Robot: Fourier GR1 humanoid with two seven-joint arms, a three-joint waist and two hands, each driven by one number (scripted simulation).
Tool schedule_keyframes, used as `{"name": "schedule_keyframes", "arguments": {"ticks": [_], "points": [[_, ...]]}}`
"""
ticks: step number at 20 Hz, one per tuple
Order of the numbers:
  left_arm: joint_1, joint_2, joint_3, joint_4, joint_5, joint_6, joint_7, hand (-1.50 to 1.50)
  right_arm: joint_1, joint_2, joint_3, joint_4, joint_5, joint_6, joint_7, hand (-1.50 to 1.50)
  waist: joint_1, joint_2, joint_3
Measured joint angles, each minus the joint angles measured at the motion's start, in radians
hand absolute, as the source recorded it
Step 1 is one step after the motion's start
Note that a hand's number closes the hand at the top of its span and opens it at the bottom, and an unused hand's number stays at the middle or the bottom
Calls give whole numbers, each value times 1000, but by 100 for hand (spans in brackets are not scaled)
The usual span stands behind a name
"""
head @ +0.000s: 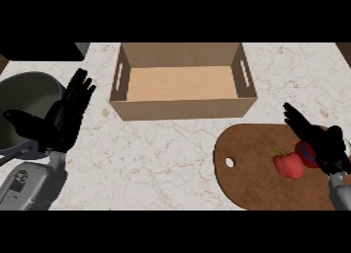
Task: Pick the bell pepper from the cutting board and place it in the cardboard box
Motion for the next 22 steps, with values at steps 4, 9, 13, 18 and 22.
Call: {"name": "schedule_keyframes", "arguments": {"ticks": [4, 9, 13, 18, 22], "points": [[14, 13, -52, -26, -65, -11, 0, 0, 75, 34, -3, -110, 68, -121, -26, -150, -15, -9, 8], [19, 54, -103, -23, -123, -52, -10, 0, 118, 1, -39, -201, 231, -293, -119, -150, -66, -33, 13], [21, 69, -129, -40, -150, -67, -13, 0, 202, -81, -8, -216, 508, -460, -173, -150, -71, -28, 11], [28, 73, -152, -58, -182, -66, -7, 0, 351, -127, 40, -341, 809, -631, -150, -150, -70, -28, 10], [36, 78, -152, -76, -186, -76, -2, 0, 503, -141, 73, -529, 1018, -644, -19, -150, -65, -25, 9]]}}
